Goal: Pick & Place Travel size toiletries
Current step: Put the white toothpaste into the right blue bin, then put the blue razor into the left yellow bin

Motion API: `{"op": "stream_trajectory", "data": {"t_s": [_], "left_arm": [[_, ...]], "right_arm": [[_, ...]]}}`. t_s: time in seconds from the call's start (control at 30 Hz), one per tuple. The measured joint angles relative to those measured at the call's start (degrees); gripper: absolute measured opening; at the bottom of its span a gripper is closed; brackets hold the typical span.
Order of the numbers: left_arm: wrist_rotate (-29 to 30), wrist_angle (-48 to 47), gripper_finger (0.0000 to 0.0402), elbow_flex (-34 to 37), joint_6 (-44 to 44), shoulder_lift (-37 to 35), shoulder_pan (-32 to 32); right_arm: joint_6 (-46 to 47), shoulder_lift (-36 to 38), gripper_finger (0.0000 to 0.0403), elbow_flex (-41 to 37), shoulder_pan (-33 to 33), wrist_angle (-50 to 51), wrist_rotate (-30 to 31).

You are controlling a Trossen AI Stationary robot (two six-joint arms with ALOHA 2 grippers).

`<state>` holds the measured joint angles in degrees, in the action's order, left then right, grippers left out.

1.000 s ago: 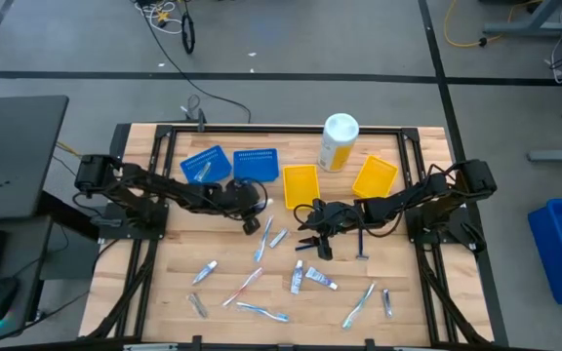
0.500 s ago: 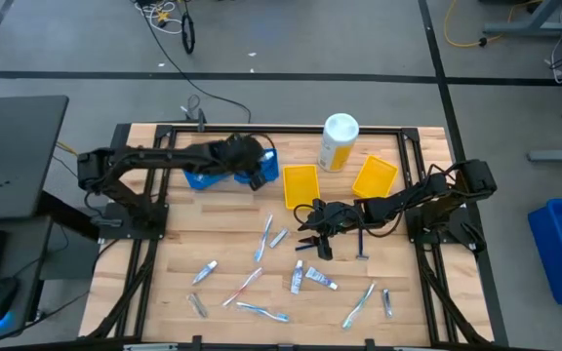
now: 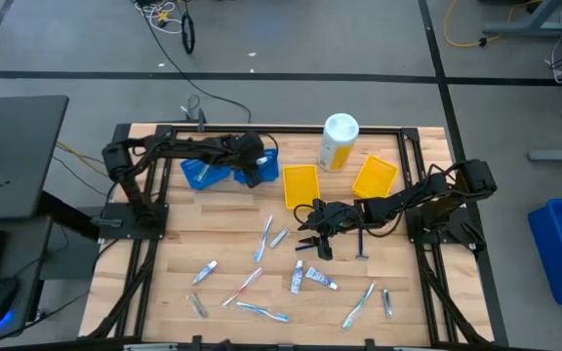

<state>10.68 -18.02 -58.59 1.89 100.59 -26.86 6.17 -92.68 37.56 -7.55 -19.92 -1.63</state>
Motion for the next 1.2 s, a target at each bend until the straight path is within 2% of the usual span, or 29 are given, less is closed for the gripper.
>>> {"op": "stream_trajectory", "data": {"t_s": [0.23, 0.67, 0.87, 1.0, 1.2], "left_arm": [[0.0, 1.1, 0.0112, 0.0, 0.0, 0.9, -0.4], [0.2, 1.1, 0.0175, 0.0, -1.7, 0.8, -0.4], [1.2, 0.5, 0.0169, -0.5, -2.2, 0.1, 0.5], [1.5, -6.3, 0.016, -4.1, -6.0, -1.0, 1.0], [-0.5, -7.9, 0.0153, -6.0, -7.4, -8.0, 4.1]], "right_arm": [[0.0, 0.0, 0.0183, 0.0, 0.0, 0.0, 0.0], [0.0, 0.0, 0.0183, 0.0, 0.0, 0.0, 0.0], [0.4, 0.0, 0.0192, 0.0, 0.0, 0.1, 0.0], [0.4, 0.0, 0.0192, 0.0, 0.0, 0.5, -0.1], [0.4, 0.0, 0.018, 0.0, -0.1, 1.6, -0.1]]}}
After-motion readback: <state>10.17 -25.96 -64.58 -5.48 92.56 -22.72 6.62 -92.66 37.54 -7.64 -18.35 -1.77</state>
